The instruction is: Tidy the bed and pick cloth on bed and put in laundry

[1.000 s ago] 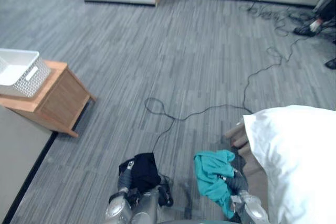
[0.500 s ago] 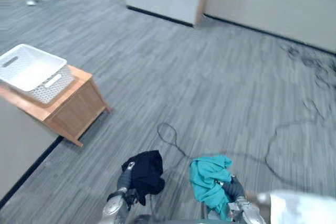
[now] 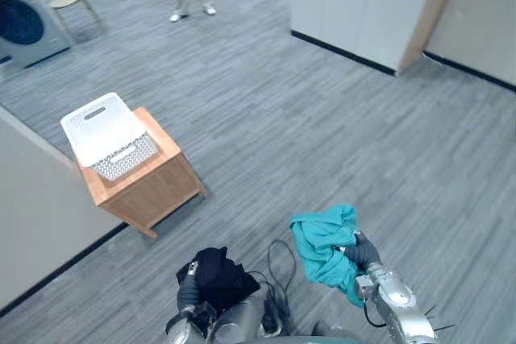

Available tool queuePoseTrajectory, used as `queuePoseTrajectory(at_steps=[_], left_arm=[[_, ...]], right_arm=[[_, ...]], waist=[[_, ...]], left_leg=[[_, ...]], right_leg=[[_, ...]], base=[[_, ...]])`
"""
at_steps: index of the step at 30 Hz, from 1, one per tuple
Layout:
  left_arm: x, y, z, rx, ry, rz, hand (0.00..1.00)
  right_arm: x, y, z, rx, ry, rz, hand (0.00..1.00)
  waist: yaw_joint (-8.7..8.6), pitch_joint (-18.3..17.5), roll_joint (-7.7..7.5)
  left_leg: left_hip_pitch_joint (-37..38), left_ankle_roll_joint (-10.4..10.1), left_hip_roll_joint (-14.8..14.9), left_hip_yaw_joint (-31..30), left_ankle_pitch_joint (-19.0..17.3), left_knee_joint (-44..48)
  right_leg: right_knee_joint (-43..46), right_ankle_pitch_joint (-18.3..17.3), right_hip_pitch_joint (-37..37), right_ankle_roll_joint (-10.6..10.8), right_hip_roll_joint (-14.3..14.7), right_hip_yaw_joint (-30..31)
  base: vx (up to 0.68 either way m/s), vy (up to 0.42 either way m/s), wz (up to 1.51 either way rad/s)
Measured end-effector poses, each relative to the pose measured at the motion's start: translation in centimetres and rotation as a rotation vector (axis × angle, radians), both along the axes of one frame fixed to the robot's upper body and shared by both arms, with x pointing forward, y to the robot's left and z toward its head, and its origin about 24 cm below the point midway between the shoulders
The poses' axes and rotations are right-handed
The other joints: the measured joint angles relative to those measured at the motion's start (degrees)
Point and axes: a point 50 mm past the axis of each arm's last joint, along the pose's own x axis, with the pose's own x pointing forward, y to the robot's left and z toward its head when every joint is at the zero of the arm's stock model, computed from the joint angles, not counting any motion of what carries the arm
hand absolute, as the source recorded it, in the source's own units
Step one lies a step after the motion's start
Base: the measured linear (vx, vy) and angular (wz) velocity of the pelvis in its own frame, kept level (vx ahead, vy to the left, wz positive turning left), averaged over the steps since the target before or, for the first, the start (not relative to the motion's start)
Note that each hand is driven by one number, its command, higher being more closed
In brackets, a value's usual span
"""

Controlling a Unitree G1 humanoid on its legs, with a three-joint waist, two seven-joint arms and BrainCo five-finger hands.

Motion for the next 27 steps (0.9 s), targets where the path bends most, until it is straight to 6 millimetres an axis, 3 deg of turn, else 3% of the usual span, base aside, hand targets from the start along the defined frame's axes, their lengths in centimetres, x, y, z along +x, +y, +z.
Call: queuePoseTrajectory(at_steps=[1, 2, 3, 4, 5, 6, 7, 8, 9, 10, 11, 13, 14, 15, 17, 18, 19, 20, 21, 22, 24, 27], left_arm=[[0.1, 0.0, 0.1, 0.009, 0.005, 0.003, 1.00], [0.0, 0.7, 0.1, 0.050, 0.035, 0.029, 1.00], [-0.1, 0.8, 0.1, 0.054, 0.040, 0.029, 1.00], [-0.4, 1.1, -0.1, 0.073, 0.070, 0.032, 1.00], [-0.3, 1.0, -0.3, 0.078, 0.081, 0.022, 1.00], [0.1, 0.9, -0.3, 0.087, 0.085, 0.007, 1.00], [0.9, 0.4, -0.3, 0.086, 0.084, -0.016, 1.00], [1.1, 0.4, -0.2, 0.101, 0.077, -0.022, 1.00], [1.2, 0.4, -0.1, 0.112, 0.074, -0.028, 1.00], [1.8, 0.7, 0.2, 0.139, 0.056, -0.041, 1.00], [2.0, 0.9, 0.4, 0.153, 0.048, -0.047, 1.00], [2.7, 2.2, 1.0, 0.224, 0.019, -0.063, 1.00], [2.7, 2.6, 1.1, 0.237, 0.021, -0.056, 1.00], [2.1, 3.7, 1.0, 0.272, 0.040, -0.052, 1.00], [0.3, 4.8, 0.7, 0.293, 0.086, -0.033, 1.00], [-1.4, 5.2, 0.1, 0.286, 0.139, -0.006, 1.00], [-1.4, 4.9, 0.0, 0.273, 0.144, -0.004, 1.00], [-2.0, 3.9, -0.4, 0.239, 0.157, 0.002, 1.00], [-2.4, 3.3, -0.7, 0.218, 0.168, 0.011, 1.00], [-2.3, 2.7, -0.8, 0.216, 0.172, -0.002, 1.00], [-2.0, 2.7, -0.6, 0.215, 0.153, -0.008, 1.00], [-0.9, 1.9, 0.3, 0.202, 0.080, -0.015, 1.00]], right_arm=[[-0.1, -0.1, -0.1, -0.002, 0.008, 0.001, 1.00], [0.0, 0.5, -0.9, 0.018, 0.039, 0.007, 1.00], [-0.1, 0.6, -1.1, 0.022, 0.048, 0.005, 1.00], [0.2, 0.9, -1.4, 0.032, 0.059, 0.010, 1.00], [0.2, 1.0, -1.5, 0.037, 0.064, 0.006, 1.00], [-0.1, 1.0, -2.0, 0.042, 0.085, -0.009, 1.00], [-0.8, 0.4, -2.6, 0.033, 0.126, -0.030, 1.00], [-1.2, 0.4, -2.8, 0.038, 0.137, -0.038, 1.00], [-1.7, 0.4, -3.0, 0.045, 0.143, -0.046, 1.00], [-2.3, 0.7, -3.0, 0.067, 0.136, -0.066, 1.00], [-2.5, 0.8, -3.0, 0.076, 0.136, -0.073, 1.00], [-2.5, 1.4, -2.7, 0.099, 0.115, -0.074, 1.00], [-2.4, 1.5, -2.6, 0.104, 0.109, -0.073, 1.00], [-2.6, 1.8, -2.5, 0.117, 0.106, -0.074, 1.00], [-3.2, 2.0, -2.7, 0.138, 0.125, -0.074, 1.00], [-2.8, 1.5, -2.6, 0.128, 0.128, -0.087, 1.00], [-2.7, 1.1, -2.6, 0.116, 0.129, -0.095, 1.00], [-2.2, 0.0, -2.2, 0.082, 0.115, -0.095, 1.00], [-1.7, -0.4, -1.9, 0.067, 0.101, -0.088, 1.00], [-1.1, -0.3, -1.6, 0.080, 0.077, -0.095, 1.00], [-1.0, -0.8, -1.5, 0.076, 0.068, -0.118, 1.00], [-1.0, -1.7, -1.2, 0.036, 0.061, -0.111, 1.00]], waist=[[0.96, -0.30, -0.18], [4.31, -4.01, -3.95], [4.39, -4.47, -4.43], [3.99, -5.62, -5.39], [2.82, -5.46, -5.91], [1.53, -5.31, -6.85], [-0.04, -4.25, -6.97], [-0.88, -3.10, -5.78], [-1.19, -2.81, -4.95], [-2.50, -2.57, -2.78], [-2.66, -2.77, -2.52], [-2.84, -2.95, -3.50], [-2.83, -2.76, -3.97], [-2.94, -2.05, -4.55], [-3.47, -4.03, -5.76], [-3.57, -5.32, -5.34], [-3.85, -5.06, -3.71], [-3.16, -5.27, -1.10], [-2.30, -5.09, 0.96], [-1.65, -4.06, 1.13], [-2.20, -3.19, 0.18], [-2.28, -2.59, -0.75]], left_leg=[[-0.51, 1.17, 0.27, 0.25, -0.20, 0.06], [-4.50, 9.66, 0.85, 0.39, 1.87, 2.00], [-4.72, 10.34, 0.75, 0.50, 1.97, 2.24], [-4.38, 13.26, 0.09, -0.17, 6.14, 1.92], [-4.18, 16.12, -1.16, -2.00, 6.67, 1.94], [-2.77, 16.55, -2.49, -3.85, 6.29, 0.77], [1.57, 15.98, -4.77, -8.26, 5.82, -1.26], [6.59, 14.91, -4.94, -12.67, 4.88, -3.03], [8.78, 14.27, -4.55, -14.77, 4.46, -3.80], [11.98, 12.67, -2.92, -20.23, 3.48, -4.87], [12.54, 12.16, -2.45, -21.95, 3.16, -5.04], [14.95, 9.30, -1.57, -27.92, 0.55, -5.54], [15.88, 8.39, -1.73, -28.92, -0.22, -5.47], [18.74, 6.54, -1.55, -31.28, -3.22, -4.93], [22.61, 5.35, -0.32, -34.21, -7.96, -3.42], [21.88, 3.63, 1.48, -34.49, -9.75, 5.45], [19.27, 2.82, 2.77, -33.58, -9.01, 13.05], [12.63, 4.29, 7.51, -30.63, -3.50, 26.98], [8.61, 6.58, 11.36, -27.87, 4.72, 35.02], [5.20, 6.25, 12.74, -26.43, 4.43, 40.33], [2.12, 5.11, 10.82, -21.24, 0.63, 39.19], [0.23, 3.16, 5.67, -7.15, -1.29, 21.35]], right_leg=[[1.55, -1.88, 0.16, 0.39, 0.04, -0.97], [7.00, -7.49, -2.95, 2.35, -2.39, -4.03], [7.72, -7.63, -3.04, 2.61, -2.68, -4.50], [24.12, -7.19, -8.40, 3.46, -5.34, -2.78], [32.02, -6.06, -11.13, 3.56, -7.29, -1.39], [39.99, -2.80, -14.34, 4.08, -9.92, -0.18], [50.43, 0.50, -17.93, 2.16, -12.52, 1.80], [51.03, -1.96, -19.68, 0.93, -11.44, 4.08], [48.79, -2.91, -20.50, 0.79, -10.30, 5.22], [37.29, -3.81, -23.05, 1.23, -7.76, 7.99], [32.36, -3.46, -24.23, 1.65, -7.13, 8.97], [9.06, 4.68, -29.45, 5.71, -6.88, 17.87], [6.37, 6.34, -30.39, 7.98, -7.32, 20.22], [4.28, 9.01, -30.50, 10.43, -8.34, 23.88], [9.20, 9.38, -30.25, 8.56, -7.49, 25.50], [17.44, 11.52, -31.15, 5.92, -6.19, 23.82], [19.51, 9.60, -31.05, 4.21, -5.37, 22.80], [18.71, 7.75, -28.19, 2.39, -2.87, 20.93], [16.39, 7.32, -25.45, 0.85, -0.39, 20.35], [13.24, 7.25, -21.60, -1.17, 0.36, 19.94], [9.07, 6.86, -16.02, -1.90, -0.71, 18.33], [0.21, 6.80, -6.33, -2.13, -1.41, 14.03]], base=[[0.46, -0.095, -0.17], [0.34, -0.041, -0.39], [0.67, -0.049, -0.42], [0.51, -0.017, 0.21], [0.78, -0.050, 0.63], [0.52, -0.042, 1.49], [0.82, -0.115, 1.89], [0.67, -0.111, 1.81], [0.76, -0.177, 1.90], [0.46, -0.163, 1.57], [0.58, -0.248, 1.86], [0.57, -0.318, 1.28], [0.68, -0.499, 1.20], [0.58, -0.482, 1.07], [0.72, -0.591, 1.12], [0.66, -0.527, 0.93], [0.59, -0.475, 0.72], [0.43, -0.355, 0.16], [0.69, -0.446, -0.04], [0.59, -0.335, -0.01], [0.60, -0.375, 0.40], [0.56, -0.295, 0.61]])
